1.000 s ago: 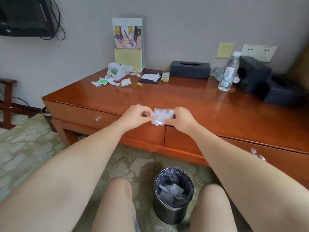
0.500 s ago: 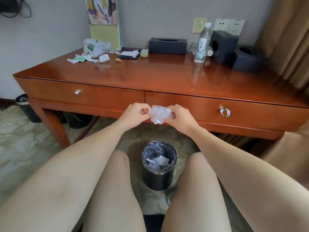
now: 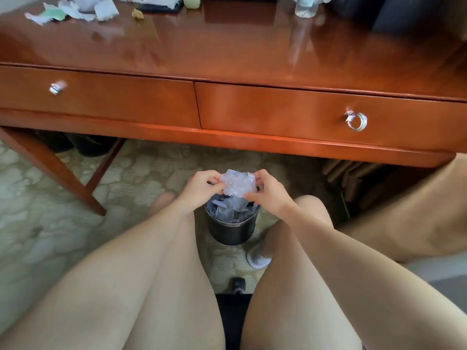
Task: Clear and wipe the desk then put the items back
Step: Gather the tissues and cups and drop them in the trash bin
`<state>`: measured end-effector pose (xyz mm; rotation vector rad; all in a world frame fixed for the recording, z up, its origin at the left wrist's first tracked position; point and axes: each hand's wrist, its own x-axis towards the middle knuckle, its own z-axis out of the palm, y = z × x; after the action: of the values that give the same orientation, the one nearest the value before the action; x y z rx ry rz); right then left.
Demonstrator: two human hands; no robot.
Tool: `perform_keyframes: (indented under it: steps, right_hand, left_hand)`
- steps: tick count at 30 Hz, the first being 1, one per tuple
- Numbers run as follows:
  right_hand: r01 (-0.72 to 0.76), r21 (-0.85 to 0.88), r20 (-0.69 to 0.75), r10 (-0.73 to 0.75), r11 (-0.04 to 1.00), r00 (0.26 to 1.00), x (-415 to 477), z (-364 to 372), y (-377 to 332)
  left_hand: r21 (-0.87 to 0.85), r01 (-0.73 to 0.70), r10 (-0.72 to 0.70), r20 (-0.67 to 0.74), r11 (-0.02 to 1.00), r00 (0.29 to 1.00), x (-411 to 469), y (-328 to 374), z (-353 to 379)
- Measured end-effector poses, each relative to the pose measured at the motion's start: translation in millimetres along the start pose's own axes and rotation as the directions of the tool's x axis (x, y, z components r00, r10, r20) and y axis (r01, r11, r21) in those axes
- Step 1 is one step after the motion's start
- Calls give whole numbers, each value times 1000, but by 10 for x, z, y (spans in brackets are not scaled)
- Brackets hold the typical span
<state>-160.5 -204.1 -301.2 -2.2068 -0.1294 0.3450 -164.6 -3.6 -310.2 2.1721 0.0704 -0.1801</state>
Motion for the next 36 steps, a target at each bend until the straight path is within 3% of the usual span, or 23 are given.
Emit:
perform_keyframes:
  steps: [7,15,19,29,36]
  right_hand:
    - [-209,207,27,208,956,978,416,232,387]
    - [-395,182,92,384,901,919,938,488,724]
    - [-428,223,99,417,876,904,1176,651,856]
    - [-473,131,176,449,871,876,1411,692,817]
    - [-449,126,119,436,885,892,1379,701,790]
  left_hand:
    - [-81,141,-135,79,987,988,401,-365,243]
    - [-68,307,-292,166,949,942,802,-671,504]
    - [-64,331,-319,147,942,936,962,-817,600]
    - [-11,410,-397,228,912,889,1145,-909,663]
    - [-27,389,-375,214,921,902,1081,-894,560]
